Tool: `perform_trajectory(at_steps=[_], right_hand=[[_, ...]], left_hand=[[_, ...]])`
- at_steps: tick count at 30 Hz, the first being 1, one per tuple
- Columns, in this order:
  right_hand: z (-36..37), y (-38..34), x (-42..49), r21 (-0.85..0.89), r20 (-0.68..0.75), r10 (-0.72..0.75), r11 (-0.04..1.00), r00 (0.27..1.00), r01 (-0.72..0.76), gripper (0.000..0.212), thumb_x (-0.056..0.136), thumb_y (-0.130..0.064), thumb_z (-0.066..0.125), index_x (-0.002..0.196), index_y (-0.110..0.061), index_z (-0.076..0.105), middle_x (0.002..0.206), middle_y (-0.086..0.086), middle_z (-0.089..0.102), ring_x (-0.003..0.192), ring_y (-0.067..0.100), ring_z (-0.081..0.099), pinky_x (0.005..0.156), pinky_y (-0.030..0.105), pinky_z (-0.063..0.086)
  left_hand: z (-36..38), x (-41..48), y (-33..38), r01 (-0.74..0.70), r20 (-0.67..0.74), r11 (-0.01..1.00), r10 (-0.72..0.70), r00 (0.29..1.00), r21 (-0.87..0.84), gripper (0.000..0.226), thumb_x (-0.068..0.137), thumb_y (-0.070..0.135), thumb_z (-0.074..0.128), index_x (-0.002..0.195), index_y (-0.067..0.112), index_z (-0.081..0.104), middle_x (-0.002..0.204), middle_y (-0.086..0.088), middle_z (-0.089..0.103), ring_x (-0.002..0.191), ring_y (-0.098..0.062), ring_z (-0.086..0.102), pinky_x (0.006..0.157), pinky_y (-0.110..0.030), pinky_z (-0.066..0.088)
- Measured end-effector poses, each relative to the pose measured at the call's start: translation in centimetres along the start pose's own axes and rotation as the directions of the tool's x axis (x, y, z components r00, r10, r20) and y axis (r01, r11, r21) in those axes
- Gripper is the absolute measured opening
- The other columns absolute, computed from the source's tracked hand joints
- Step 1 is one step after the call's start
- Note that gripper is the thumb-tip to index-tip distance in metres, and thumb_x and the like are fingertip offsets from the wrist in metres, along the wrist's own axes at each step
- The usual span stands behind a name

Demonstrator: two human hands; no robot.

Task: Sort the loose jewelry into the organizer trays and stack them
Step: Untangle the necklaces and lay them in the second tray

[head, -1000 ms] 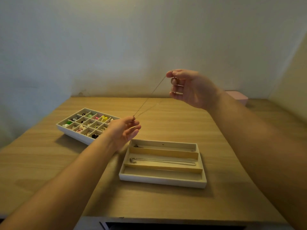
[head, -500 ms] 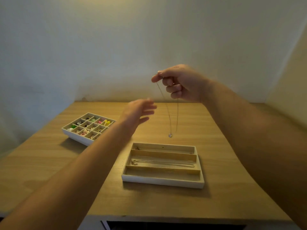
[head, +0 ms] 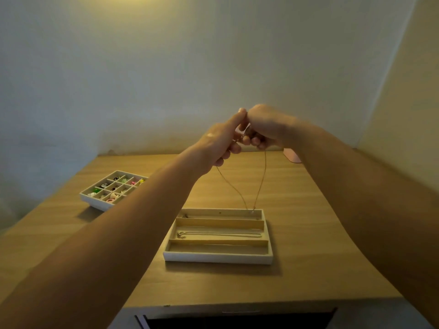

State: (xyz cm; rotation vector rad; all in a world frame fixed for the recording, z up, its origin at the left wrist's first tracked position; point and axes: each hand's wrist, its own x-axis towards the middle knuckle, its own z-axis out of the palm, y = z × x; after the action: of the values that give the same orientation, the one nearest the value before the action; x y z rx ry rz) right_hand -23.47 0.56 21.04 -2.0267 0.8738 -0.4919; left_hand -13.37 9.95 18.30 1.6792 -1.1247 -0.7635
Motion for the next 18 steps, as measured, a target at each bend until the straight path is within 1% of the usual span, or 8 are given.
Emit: perform_trajectory(at_steps=[2, 4, 7, 10, 13, 15, 17, 18], right_hand=[[-0.2, 0.4, -0.2, 0.056, -0.013, -0.001, 0.998, 1.000, 0.001, 0.028, 0.105, -0.023, 0.032, 0.093, -0.010, 0.054, 0.063, 0.005, 0.054, 0.049, 0.013, 0.041, 0.048, 0.026, 0.035], [-0.4, 0.9, -0.6, 0.126, -0.022, -0.014, 0.992, 1.000, 0.016, 0.035, 0.107, -0.036, 0.034, 0.090, -0.012, 0.054, 0.062, 0.003, 0.052, 0.050, 0.014, 0.042, 0.051, 0.026, 0.036], [-0.5, 2.1, -1.2, 0.187, -0.008, -0.017, 0.982, 1.000, 0.018, 0.050, 0.105, -0.055, 0.031, 0.092, -0.015, 0.057, 0.058, -0.003, 0.049, 0.054, 0.015, 0.045, 0.059, 0.031, 0.042], [-0.3, 3.8, -1.5, 0.334, 0.113, -0.049, 0.942, 0.992, 0.009, 0.069, 0.101, -0.066, 0.025, 0.094, -0.010, 0.065, 0.061, -0.001, 0.045, 0.060, 0.017, 0.047, 0.073, 0.039, 0.043], [0.7, 6.0, -2.6, 0.407, 0.212, -0.126, 0.913, 0.969, 0.030, 0.078, 0.095, -0.073, 0.028, 0.093, -0.011, 0.075, 0.073, 0.000, 0.044, 0.073, 0.019, 0.044, 0.081, 0.038, 0.040], [2.0, 7.5, -3.4, 0.348, 0.225, -0.177, 0.933, 0.958, 0.091, 0.059, 0.095, -0.064, 0.045, 0.096, -0.015, 0.077, 0.084, 0.001, 0.048, 0.083, 0.022, 0.045, 0.083, 0.037, 0.042], [3.3, 8.7, -3.8, 0.262, 0.240, -0.196, 0.956, 0.951, 0.131, 0.027, 0.095, -0.044, 0.062, 0.098, -0.021, 0.076, 0.096, 0.000, 0.061, 0.098, 0.030, 0.052, 0.089, 0.039, 0.047], [3.9, 9.2, -3.9, 0.241, 0.259, -0.190, 0.962, 0.947, 0.127, 0.017, 0.095, -0.036, 0.065, 0.098, -0.022, 0.075, 0.099, -0.003, 0.067, 0.108, 0.033, 0.055, 0.094, 0.041, 0.048]], left_hand=[[-0.3, -0.2, 0.2, -0.014, 0.011, 0.999, 0.014, 1.000, 0.032, 0.067, 0.092, 0.074, 0.037, 0.090, 0.015, 0.067, 0.055, 0.009, 0.038, 0.048, -0.011, 0.027, 0.046, -0.024, 0.023], [-0.6, -0.3, 0.3, -0.039, 0.010, 0.997, 0.038, 0.999, 0.066, 0.067, 0.092, 0.071, 0.045, 0.093, 0.010, 0.071, 0.057, 0.008, 0.031, 0.048, -0.011, 0.024, 0.045, -0.024, 0.022], [-0.9, -0.5, 0.6, -0.089, 0.026, 0.991, 0.086, 0.996, 0.101, 0.047, 0.094, 0.056, 0.058, 0.090, 0.010, 0.070, 0.059, 0.005, 0.029, 0.049, -0.012, 0.023, 0.044, -0.025, 0.020], [-1.2, -0.8, 0.8, -0.096, 0.012, 0.993, 0.097, 0.995, -0.067, 0.030, 0.100, 0.039, 0.057, 0.083, 0.015, 0.062, 0.056, 0.006, 0.029, 0.048, -0.011, 0.023, 0.042, -0.023, 0.019], [-1.7, -0.9, 0.9, -0.042, 0.015, 0.963, 0.048, 0.999, -0.266, 0.029, 0.101, 0.039, 0.055, 0.079, 0.020, 0.054, 0.055, 0.008, 0.026, 0.045, -0.009, 0.021, 0.038, -0.020, 0.018], [-2.0, -1.1, 0.6, 0.001, 0.039, 0.927, 0.014, 0.999, -0.375, 0.031, 0.101, 0.040, 0.054, 0.076, 0.021, 0.050, 0.056, 0.009, 0.025, 0.045, -0.008, 0.020, 0.039, -0.019, 0.016], [-2.4, -1.2, 0.3, 0.029, 0.068, 0.893, 0.002, 0.998, -0.449, 0.033, 0.102, 0.039, 0.052, 0.074, 0.022, 0.049, 0.056, 0.009, 0.025, 0.045, -0.008, 0.020, 0.041, -0.018, 0.014], [-2.5, -1.4, 0.1, 0.038, 0.078, 0.880, -0.002, 0.997, -0.473, 0.033, 0.103, 0.039, 0.051, 0.074, 0.023, 0.048, 0.055, 0.009, 0.026, 0.045, -0.007, 0.021, 0.041, -0.018, 0.015]])
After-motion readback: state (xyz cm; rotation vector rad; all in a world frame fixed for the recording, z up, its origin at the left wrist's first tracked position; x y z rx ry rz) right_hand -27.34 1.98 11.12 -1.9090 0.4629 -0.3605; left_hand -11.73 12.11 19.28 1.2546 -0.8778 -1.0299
